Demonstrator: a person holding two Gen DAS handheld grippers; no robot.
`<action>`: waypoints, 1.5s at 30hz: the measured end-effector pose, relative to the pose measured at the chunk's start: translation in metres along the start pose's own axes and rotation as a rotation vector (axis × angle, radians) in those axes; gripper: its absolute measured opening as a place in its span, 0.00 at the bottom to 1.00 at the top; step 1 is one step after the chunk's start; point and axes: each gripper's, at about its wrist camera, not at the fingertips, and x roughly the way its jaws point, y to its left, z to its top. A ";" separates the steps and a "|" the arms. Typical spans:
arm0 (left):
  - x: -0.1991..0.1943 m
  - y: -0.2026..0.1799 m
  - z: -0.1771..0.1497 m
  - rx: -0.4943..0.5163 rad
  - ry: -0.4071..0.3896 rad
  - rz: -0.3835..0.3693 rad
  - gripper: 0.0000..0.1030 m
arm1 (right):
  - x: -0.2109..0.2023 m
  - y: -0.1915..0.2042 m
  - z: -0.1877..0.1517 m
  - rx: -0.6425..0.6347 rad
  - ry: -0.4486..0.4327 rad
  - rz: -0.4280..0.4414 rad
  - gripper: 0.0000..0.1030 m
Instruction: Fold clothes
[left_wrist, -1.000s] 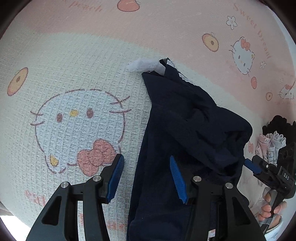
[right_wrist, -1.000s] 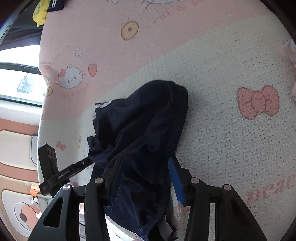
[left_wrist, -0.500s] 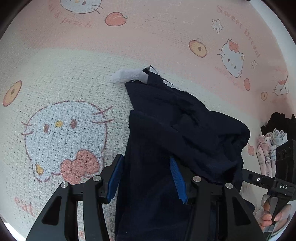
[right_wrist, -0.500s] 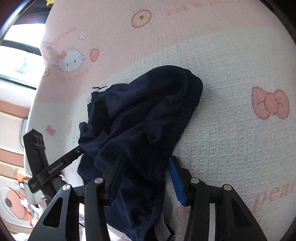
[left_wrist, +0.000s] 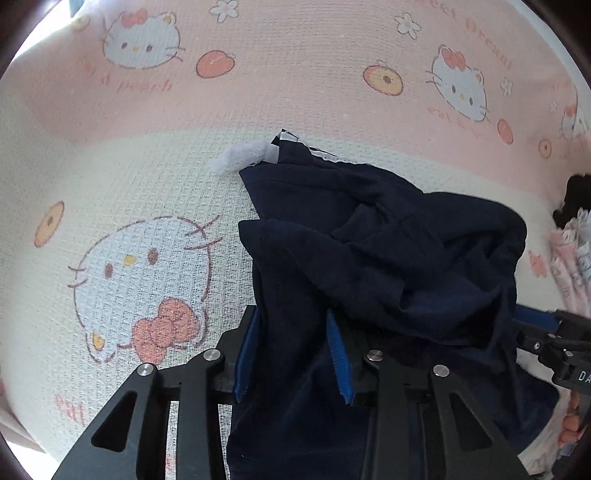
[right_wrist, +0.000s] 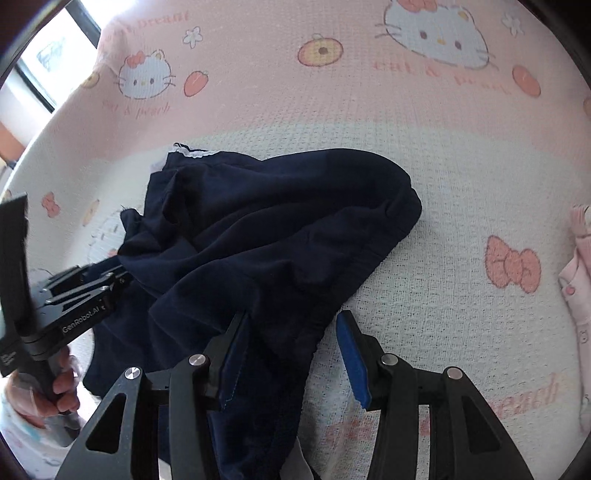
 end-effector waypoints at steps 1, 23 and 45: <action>0.000 -0.004 -0.001 0.015 -0.004 0.017 0.30 | 0.001 0.004 -0.001 -0.016 -0.007 -0.025 0.46; -0.008 -0.021 -0.007 -0.002 0.026 0.221 0.07 | -0.008 -0.042 0.018 0.090 -0.019 -0.268 0.13; -0.017 0.022 0.032 -0.410 0.190 -0.143 0.19 | -0.038 -0.095 0.047 0.298 0.000 0.128 0.44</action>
